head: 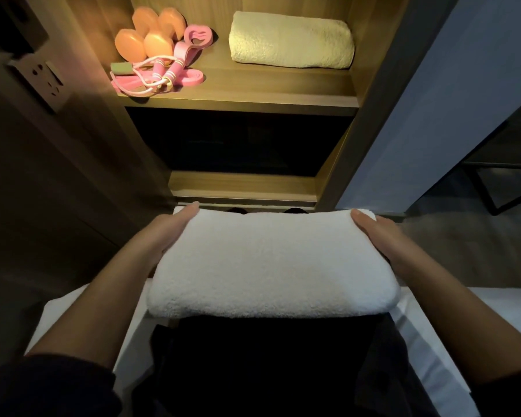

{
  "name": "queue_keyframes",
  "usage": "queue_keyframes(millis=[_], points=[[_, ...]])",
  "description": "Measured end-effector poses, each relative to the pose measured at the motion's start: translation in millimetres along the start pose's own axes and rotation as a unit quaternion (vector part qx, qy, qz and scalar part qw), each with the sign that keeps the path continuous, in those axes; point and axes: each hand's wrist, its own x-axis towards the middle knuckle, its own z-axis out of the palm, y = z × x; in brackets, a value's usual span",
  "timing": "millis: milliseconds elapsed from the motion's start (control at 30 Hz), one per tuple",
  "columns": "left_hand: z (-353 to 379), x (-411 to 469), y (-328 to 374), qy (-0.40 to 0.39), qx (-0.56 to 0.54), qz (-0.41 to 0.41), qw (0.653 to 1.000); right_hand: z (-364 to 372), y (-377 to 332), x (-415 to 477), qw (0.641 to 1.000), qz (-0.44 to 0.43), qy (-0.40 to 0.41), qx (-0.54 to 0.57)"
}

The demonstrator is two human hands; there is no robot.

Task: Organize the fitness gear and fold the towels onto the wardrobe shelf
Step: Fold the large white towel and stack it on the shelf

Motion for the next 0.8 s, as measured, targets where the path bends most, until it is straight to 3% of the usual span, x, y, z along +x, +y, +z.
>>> queue_keyframes(millis=[133, 333, 500, 600, 667, 800], points=[[12.0, 18.7, -9.4, 0.055, 0.001, 0.002, 0.998, 4.7, 3.5, 14.4, 0.998, -0.012, 0.045, -0.041], [19.7, 33.6, -12.2, 0.037, 0.064, -0.071, 0.995, 14.8, 6.6, 34.3, 0.992, 0.097, 0.004, -0.081], [13.3, 28.1, -14.3, 0.047, 0.117, 0.020, 0.992, 8.4, 12.2, 34.4, 0.993, 0.072, 0.002, -0.089], [-2.3, -3.0, -23.6, -0.091, -0.007, -0.007, 0.996, -3.1, 24.4, 27.2, 0.996, 0.069, -0.034, -0.035], [-12.4, -22.5, -33.8, -0.170, -0.024, -0.054, 0.984, -10.5, 33.2, 19.2, 0.989, 0.107, -0.098, 0.001], [-16.8, -37.2, -43.1, -0.186, -0.017, -0.092, 0.978, -15.7, 37.1, 7.8, 0.974, 0.146, -0.162, 0.065]])
